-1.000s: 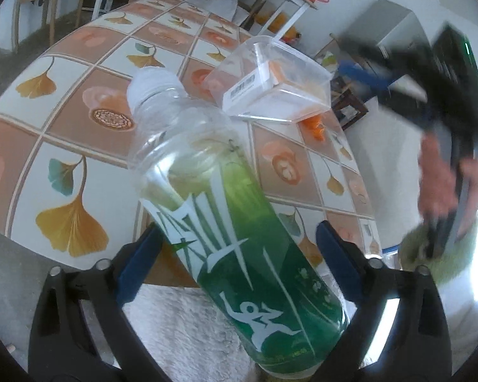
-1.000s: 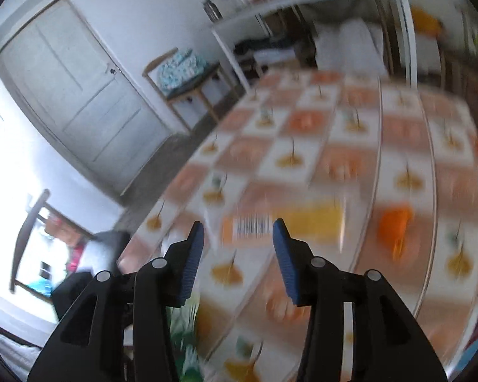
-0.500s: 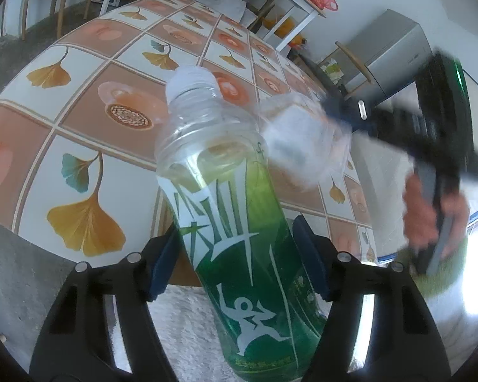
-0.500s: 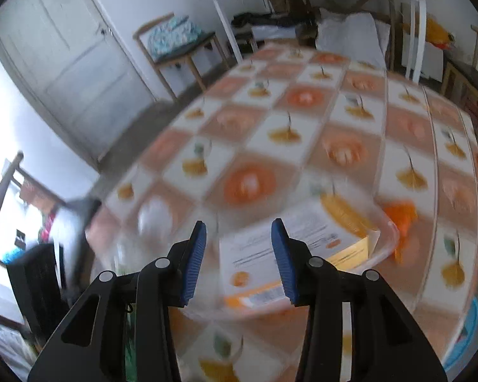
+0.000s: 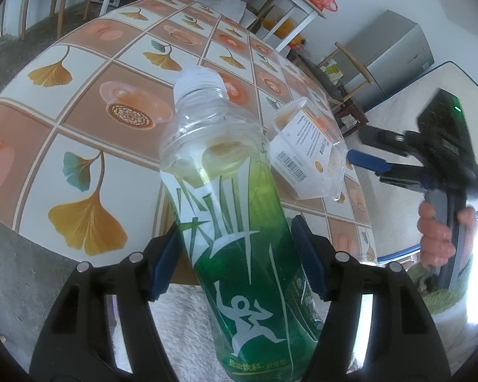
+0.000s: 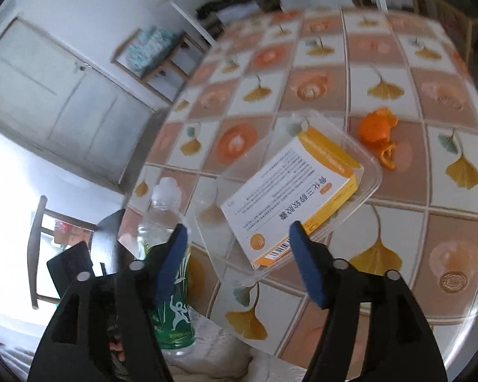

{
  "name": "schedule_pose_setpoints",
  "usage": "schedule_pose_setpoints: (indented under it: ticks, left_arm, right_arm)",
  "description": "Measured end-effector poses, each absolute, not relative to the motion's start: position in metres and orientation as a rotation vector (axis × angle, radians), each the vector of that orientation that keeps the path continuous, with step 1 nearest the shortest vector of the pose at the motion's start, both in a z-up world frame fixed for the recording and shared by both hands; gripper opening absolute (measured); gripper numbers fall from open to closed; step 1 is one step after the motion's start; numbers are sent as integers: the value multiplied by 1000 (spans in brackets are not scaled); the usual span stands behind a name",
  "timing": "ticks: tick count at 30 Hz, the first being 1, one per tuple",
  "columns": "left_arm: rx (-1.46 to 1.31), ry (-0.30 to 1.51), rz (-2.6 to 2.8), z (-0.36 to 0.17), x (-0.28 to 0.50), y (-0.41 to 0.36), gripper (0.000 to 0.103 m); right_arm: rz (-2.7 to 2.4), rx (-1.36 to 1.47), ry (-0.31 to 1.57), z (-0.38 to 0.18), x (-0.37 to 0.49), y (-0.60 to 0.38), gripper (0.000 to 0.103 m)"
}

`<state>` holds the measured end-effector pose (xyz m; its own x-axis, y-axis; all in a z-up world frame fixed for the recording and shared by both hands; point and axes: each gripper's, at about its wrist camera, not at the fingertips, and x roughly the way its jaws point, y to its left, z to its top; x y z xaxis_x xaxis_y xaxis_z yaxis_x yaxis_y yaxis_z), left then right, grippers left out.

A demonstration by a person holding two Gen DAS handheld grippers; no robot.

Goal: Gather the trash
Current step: 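Lift the clear box and green bottle off the table with both grippers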

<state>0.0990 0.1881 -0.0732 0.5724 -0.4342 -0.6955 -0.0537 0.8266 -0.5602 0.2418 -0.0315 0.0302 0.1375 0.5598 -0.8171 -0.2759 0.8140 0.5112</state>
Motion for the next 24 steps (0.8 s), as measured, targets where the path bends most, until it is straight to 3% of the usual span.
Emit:
schedule_pose_setpoints:
  ticks: [9,17,24]
  left_arm:
    - [-587,938,-255,-74,100,190,64]
    - [-593,937,-264,-75,100,191,64]
    - [-599,937,-266,-75,100,191,64]
  right_arm:
    - [471,221,1526,-1,272,-26,73]
    - [432,315,1537,-5,292,-18,79]
    - [481,-21,1479,3,290,20,79]
